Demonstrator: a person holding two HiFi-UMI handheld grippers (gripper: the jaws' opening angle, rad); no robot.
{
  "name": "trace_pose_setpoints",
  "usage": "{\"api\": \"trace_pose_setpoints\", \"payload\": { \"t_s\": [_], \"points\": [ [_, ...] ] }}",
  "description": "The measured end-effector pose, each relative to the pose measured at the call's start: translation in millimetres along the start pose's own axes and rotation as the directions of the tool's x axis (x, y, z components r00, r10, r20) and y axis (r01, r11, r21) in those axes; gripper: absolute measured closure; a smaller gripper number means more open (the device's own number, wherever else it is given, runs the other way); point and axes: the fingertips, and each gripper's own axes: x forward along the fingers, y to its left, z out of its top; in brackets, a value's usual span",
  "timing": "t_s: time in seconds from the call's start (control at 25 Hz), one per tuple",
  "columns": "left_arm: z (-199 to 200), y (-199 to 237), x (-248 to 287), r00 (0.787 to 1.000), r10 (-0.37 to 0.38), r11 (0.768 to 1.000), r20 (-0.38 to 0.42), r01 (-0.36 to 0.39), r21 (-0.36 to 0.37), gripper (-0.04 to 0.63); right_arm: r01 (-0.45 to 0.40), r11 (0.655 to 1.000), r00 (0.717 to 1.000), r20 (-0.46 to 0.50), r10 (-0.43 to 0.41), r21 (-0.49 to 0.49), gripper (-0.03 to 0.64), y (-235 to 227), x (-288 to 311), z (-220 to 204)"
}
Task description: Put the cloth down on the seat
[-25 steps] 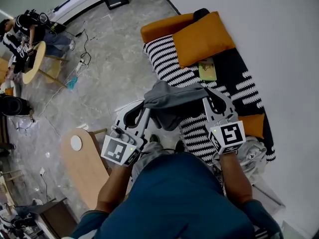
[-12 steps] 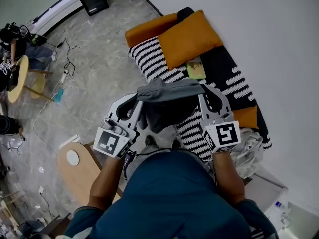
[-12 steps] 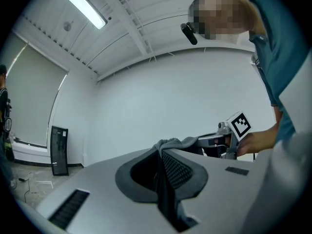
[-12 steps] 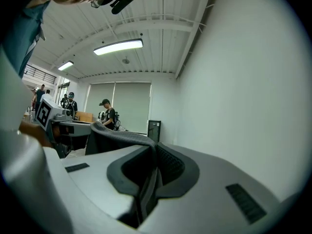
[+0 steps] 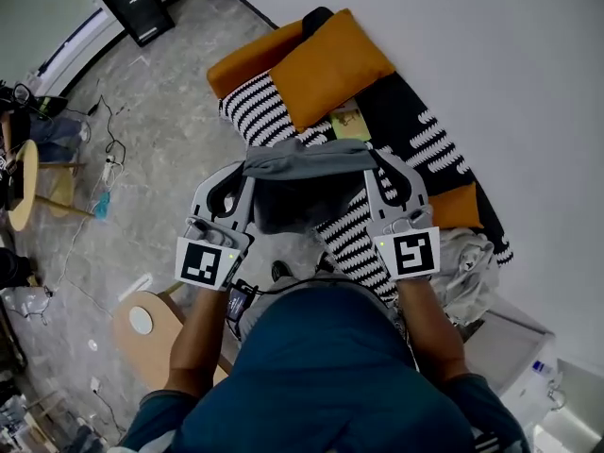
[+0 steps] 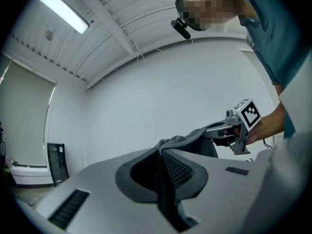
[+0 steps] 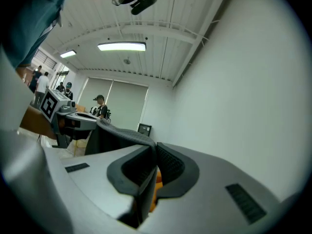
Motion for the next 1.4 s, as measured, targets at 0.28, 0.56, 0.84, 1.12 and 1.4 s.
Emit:
{"api": "trace_pose_setpoints", "payload": {
  "t_s": [0.28,0.56,0.84,1.12,1.4],
  "points": [
    [-1.0,-29.7,60.8,0.999,0.032,0.985,0.028,-0.037,0.169,0.572,0.105,0.988,0.994,0.026,-0.103,-0.110,0.586,-62.3,-15.3,-10.0],
    [-16.7,-59.8,99.6,0.998,-0.043,0.937,-0.035,0.053,0.345,0.572,0.184,0.980,0.983,0.017,-0.184,-0.069,0.586,-103.8,-23.9,-28.7],
    [-21.8,-58.2,128.2,0.991,-0.125,0.929,-0.047,0.133,0.345,0.572,0.255,0.965,0.967,0.004,-0.256,-0.057,0.586,-125.6,-13.0,-37.8],
    [-22.0,-34.5,150.5,0.979,-0.203,0.924,-0.018,0.198,0.327,0.572,0.302,0.950,0.952,-0.031,-0.305,-0.082,0.586,-125.9,6.0,-47.9],
    [-35.9,-6.9,172.6,0.966,-0.260,0.914,-0.004,0.248,0.321,0.572,0.331,0.938,0.939,-0.059,-0.338,-0.102,0.586,-124.7,33.9,-58.3]
  ]
}}
